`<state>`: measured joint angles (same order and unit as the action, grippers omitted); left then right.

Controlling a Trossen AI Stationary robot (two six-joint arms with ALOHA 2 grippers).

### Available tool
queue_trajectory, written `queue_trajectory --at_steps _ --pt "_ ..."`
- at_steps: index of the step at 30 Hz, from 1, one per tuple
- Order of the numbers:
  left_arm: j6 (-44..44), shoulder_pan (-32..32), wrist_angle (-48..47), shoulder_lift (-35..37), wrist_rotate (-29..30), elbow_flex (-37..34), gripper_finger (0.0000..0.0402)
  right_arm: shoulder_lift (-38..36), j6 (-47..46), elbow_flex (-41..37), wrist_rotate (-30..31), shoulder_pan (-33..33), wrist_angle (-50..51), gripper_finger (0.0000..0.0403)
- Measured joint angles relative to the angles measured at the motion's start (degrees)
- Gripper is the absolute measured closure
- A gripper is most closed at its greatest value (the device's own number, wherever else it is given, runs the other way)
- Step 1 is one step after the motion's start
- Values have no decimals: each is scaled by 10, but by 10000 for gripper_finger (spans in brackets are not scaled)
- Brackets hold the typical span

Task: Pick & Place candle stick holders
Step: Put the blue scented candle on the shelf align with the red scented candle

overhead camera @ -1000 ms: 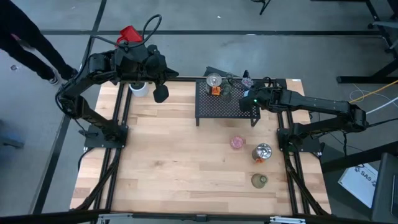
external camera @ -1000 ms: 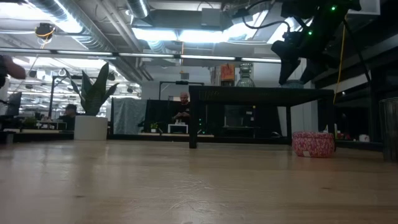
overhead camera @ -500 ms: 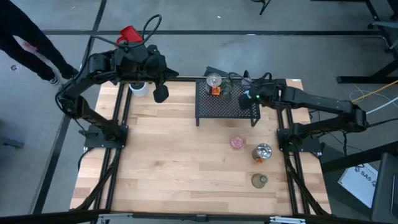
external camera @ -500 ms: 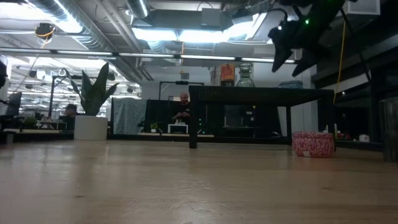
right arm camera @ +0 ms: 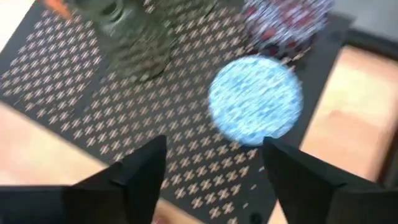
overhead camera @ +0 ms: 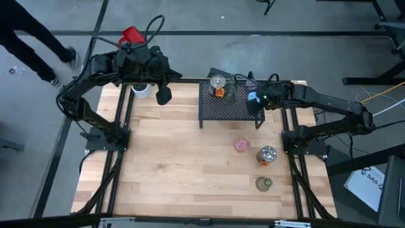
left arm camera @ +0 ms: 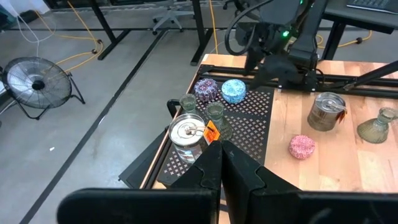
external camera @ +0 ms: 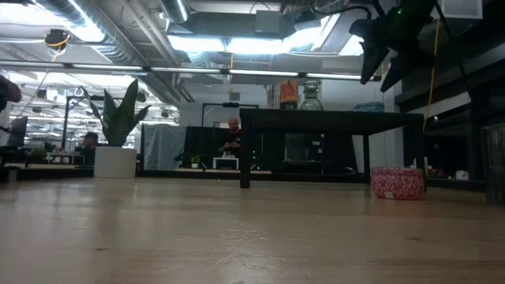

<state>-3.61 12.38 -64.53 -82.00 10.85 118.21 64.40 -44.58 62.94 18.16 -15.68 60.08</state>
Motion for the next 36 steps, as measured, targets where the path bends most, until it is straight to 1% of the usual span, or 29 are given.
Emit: queue_trajectory --at_steps 5,9,13,18,23,27,31,36 --pt "0 0 0 0 0 0 400 2 -2 0 -62 0 2 193" --pt "0 0 0 0 0 0 400 2 -1 0 -94 0 21 243" --pt "0 0 0 0 0 0 400 2 3 0 -93 0 55 288" --pt "-1 0 0 0 0 0 400 2 12 0 -66 0 74 332" --pt "-1 0 0 0 0 0 400 3 22 -3 -60 0 73 357" --pt "-1 0 0 0 0 0 400 8 24 -23 -80 0 80 376" --pt "-1 0 0 0 -6 0 400 13 19 -37 -82 0 67 396" --pt "-2 0 0 0 -15 0 400 17 18 -40 -73 -5 54 400"
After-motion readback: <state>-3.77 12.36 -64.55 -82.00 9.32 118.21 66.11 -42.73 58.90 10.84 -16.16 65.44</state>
